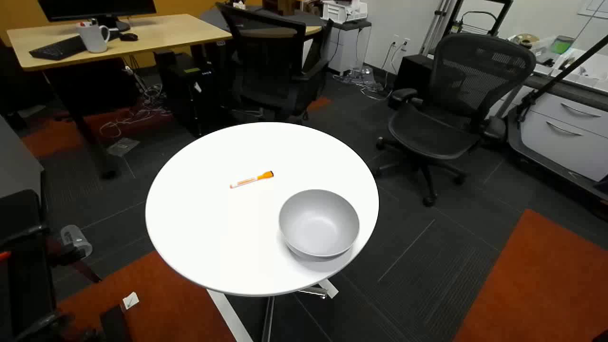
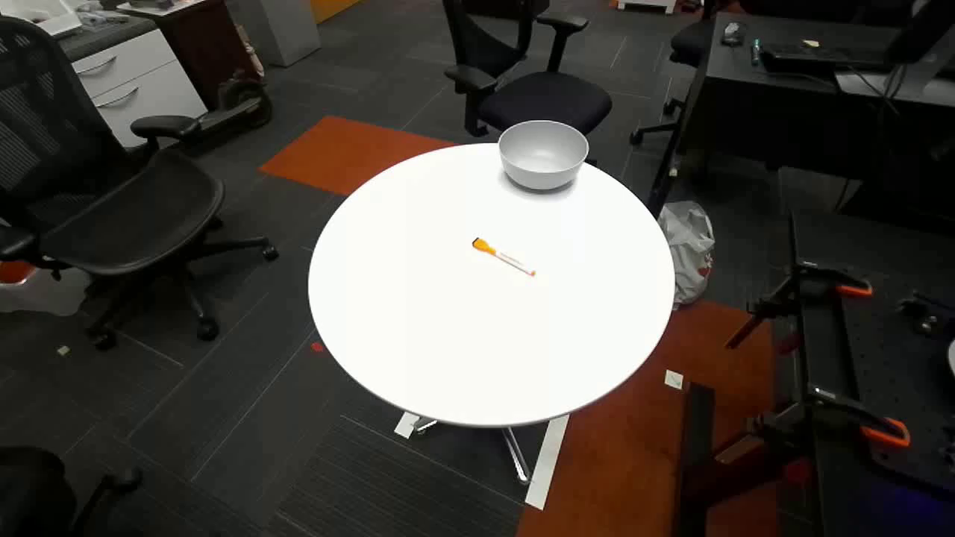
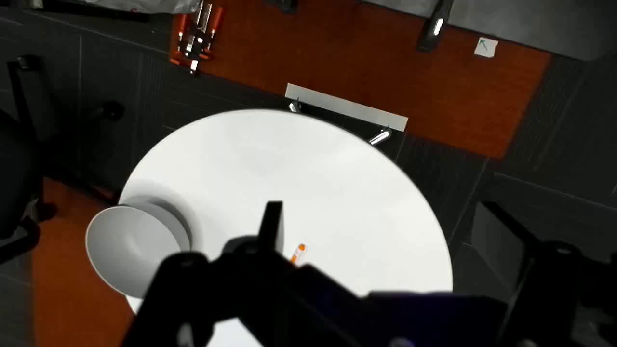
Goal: Move the orange marker to the right
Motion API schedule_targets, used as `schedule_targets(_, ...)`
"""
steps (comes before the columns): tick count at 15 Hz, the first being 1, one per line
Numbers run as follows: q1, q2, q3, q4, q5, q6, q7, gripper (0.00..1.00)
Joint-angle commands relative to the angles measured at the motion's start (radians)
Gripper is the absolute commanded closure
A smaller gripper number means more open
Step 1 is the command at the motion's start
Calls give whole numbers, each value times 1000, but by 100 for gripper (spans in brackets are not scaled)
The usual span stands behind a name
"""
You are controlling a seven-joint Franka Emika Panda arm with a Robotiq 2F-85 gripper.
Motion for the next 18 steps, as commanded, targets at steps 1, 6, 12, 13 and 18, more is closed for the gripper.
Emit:
schedule_targets(1,14,2,-12,2,-9,-3,8,0)
schedule_targets(6,-5,34,-17,19,-19,18,13,0)
schedule_targets(12,-62,192,-62,73,-61,209,28,0)
schedule_targets(13,-70,229,-72,85,-59,244,23,0)
schedule_targets(18,-97,415,-87,152,-57,418,43,0)
